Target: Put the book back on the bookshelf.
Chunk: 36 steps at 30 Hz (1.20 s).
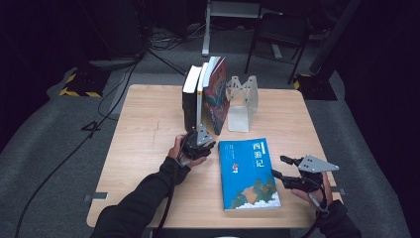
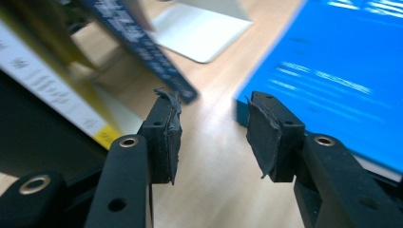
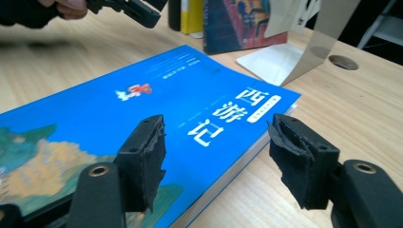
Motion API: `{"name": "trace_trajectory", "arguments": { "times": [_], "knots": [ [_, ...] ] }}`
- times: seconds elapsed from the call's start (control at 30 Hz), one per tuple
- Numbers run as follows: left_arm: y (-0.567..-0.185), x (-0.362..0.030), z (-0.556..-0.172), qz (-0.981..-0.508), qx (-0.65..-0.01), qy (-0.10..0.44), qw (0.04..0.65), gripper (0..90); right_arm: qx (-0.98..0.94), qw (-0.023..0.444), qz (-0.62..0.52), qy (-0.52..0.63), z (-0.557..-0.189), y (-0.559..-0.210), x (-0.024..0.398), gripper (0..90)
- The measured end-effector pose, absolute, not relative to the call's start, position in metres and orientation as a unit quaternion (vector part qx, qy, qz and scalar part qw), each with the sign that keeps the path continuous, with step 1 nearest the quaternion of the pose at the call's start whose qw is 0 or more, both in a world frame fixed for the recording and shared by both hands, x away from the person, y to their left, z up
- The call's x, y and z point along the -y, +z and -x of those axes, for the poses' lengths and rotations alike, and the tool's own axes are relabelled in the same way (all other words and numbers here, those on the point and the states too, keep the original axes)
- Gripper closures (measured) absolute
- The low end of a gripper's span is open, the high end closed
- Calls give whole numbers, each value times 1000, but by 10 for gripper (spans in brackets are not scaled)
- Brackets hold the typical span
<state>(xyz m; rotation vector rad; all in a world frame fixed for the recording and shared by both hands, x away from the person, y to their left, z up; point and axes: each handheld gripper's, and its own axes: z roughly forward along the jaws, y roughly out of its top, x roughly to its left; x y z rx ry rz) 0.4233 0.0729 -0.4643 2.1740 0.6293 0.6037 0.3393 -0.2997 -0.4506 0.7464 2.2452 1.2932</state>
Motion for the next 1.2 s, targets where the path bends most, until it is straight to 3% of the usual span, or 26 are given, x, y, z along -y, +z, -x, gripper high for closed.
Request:
{"name": "trace_trajectory", "arguments": {
  "times": [0.4, 0.57, 0.8, 0.9, 1.2],
  "knots": [
    [-473, -86, -377, -895, -173, 173, 372, 471, -838, 188, -267, 436, -323, -457, 299, 354],
    [-481, -90, -357, -907, -161, 130, 368, 432, -849, 155, -279, 422, -317, -461, 301, 330],
    [-487, -95, -346, -916, -147, 108, 356, 345, -867, 101, -282, 398, -316, -468, 298, 277],
    [-489, -97, -348, -916, -146, 103, 359, 305, -866, 98, -295, 393, -320, -470, 296, 266],
    [-495, -86, -359, -921, -143, 129, 338, 245, -872, 29, -318, 370, -355, -477, 287, 168]
  ]
}}
